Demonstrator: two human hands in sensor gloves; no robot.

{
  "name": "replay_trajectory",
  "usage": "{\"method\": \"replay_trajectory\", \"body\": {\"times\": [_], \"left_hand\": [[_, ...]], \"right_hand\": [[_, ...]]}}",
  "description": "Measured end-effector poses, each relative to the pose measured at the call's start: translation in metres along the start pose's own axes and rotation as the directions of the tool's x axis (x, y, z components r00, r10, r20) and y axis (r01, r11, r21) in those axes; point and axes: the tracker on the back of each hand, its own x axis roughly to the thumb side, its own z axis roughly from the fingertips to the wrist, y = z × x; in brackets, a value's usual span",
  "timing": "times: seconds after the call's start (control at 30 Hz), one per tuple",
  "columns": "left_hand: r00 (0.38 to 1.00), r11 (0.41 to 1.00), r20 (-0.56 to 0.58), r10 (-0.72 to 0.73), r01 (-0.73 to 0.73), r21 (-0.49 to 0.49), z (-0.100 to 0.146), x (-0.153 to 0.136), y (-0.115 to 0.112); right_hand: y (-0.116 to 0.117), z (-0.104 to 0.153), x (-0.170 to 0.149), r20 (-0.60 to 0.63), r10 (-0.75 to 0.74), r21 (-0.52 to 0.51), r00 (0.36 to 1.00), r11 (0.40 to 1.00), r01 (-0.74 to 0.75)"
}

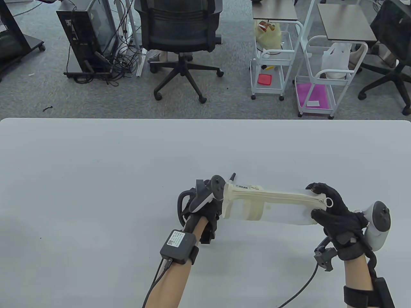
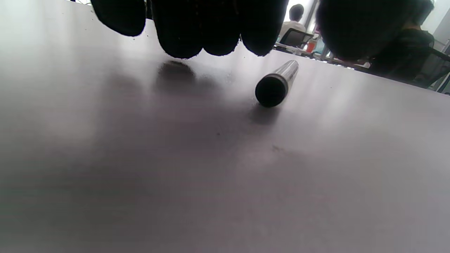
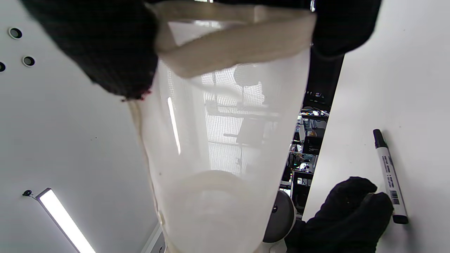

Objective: Put marker and eraser into the pencil pouch

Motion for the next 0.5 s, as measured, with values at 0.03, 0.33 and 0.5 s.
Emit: {"method": "replay_trajectory", "body": {"times": [0.03,0.33,0.5], "left_hand": [[0.999,0.999,-0.005,-0.035,0.035,-0.009,-0.003,0.004,-0.003],[0.983,0.984,0.029,-0.18,0.18,-0.001,0.0,-0.001,0.001],[0.993,0.992,0.027,-0.112,0.11,0.063,0.017,-0.027,0.024]], "right_hand": [[0.0,0.0,0.0,-0.002,0.0,-0.002,1.0,1.0,0.0],[-0.004,0.001,-0.001,-0.012,0.023,-0.008,1.0,1.0,-0.023],[-0.005,0.001,-0.004,-0.029,0.03,-0.015,0.999,0.999,-0.03]]}}
